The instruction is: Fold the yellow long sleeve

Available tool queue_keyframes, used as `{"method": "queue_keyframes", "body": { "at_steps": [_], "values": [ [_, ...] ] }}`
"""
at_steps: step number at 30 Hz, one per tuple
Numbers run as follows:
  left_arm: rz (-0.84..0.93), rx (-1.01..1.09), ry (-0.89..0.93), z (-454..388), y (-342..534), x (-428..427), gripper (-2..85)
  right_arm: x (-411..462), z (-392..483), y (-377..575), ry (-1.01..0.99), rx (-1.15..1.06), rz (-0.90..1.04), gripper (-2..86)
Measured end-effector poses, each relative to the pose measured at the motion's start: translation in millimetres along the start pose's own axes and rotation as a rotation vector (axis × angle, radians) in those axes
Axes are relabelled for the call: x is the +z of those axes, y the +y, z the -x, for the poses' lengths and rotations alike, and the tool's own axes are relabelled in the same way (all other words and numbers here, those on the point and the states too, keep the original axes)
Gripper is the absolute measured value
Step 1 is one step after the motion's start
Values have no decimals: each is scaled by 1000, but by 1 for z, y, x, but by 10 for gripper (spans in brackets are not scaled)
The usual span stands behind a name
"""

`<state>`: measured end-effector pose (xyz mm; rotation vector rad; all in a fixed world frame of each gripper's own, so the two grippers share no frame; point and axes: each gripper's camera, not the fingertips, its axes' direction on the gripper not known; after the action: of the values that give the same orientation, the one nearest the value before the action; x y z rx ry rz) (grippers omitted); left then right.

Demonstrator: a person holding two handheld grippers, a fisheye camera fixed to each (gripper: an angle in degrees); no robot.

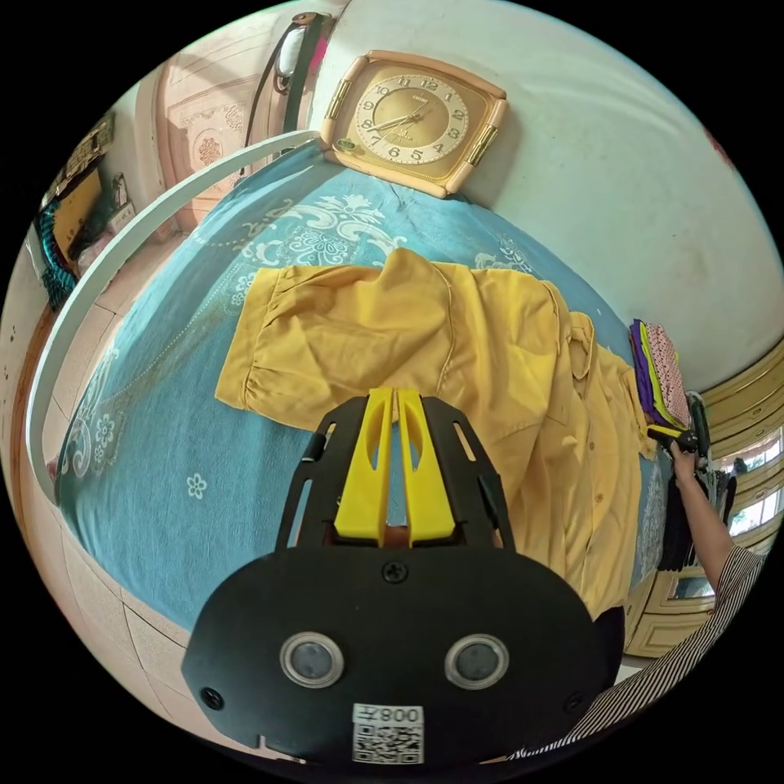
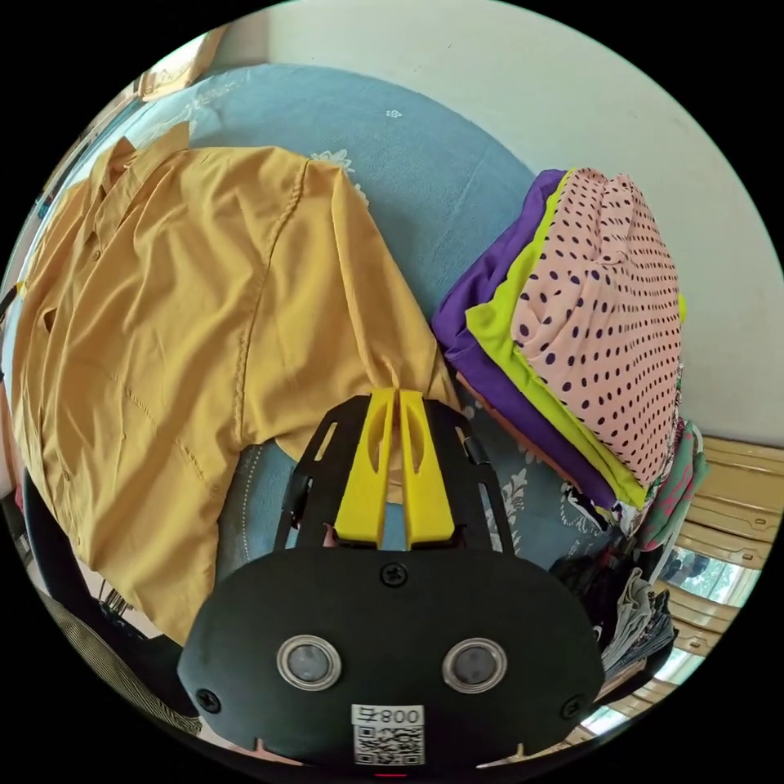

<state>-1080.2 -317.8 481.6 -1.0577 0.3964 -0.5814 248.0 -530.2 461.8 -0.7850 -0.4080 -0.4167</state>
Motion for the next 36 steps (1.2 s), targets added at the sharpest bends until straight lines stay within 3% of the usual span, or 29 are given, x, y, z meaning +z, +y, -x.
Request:
{"method": "queue_keyframes", "body": {
  "at_steps": [7, 12, 15, 17, 22, 26, 30, 33, 36],
  "values": [
    [-12, 32, 5, -16, -12, -4, 6, -79, -53, -12, -9, 105, -153, 19],
    [-19, 51, 43, -33, -18, -3, 12, -70, -99, -37, -5, 257, -29, 60],
    [-35, 93, 86, -45, -23, -4, 28, -82, -107, -29, -114, 341, -140, 80],
    [-49, 127, 128, -53, -31, -4, 43, -98, -87, -28, -192, 286, -264, 87],
    [-60, 254, 107, -91, -72, 6, 79, -97, -24, -77, -368, 78, -303, 95],
    [-31, 324, 54, -120, -120, 24, 99, -66, 12, -134, -336, -14, -189, 108],
    [69, 406, -152, -142, -158, 60, 97, -33, 21, -164, -304, -17, -94, 111],
    [204, 383, -286, -147, -169, 92, 61, -13, 27, -176, -261, -25, -59, 100],
    [154, 373, -264, -156, -171, 93, 23, -9, 32, -179, -246, -33, -85, 62]
  ]
}}
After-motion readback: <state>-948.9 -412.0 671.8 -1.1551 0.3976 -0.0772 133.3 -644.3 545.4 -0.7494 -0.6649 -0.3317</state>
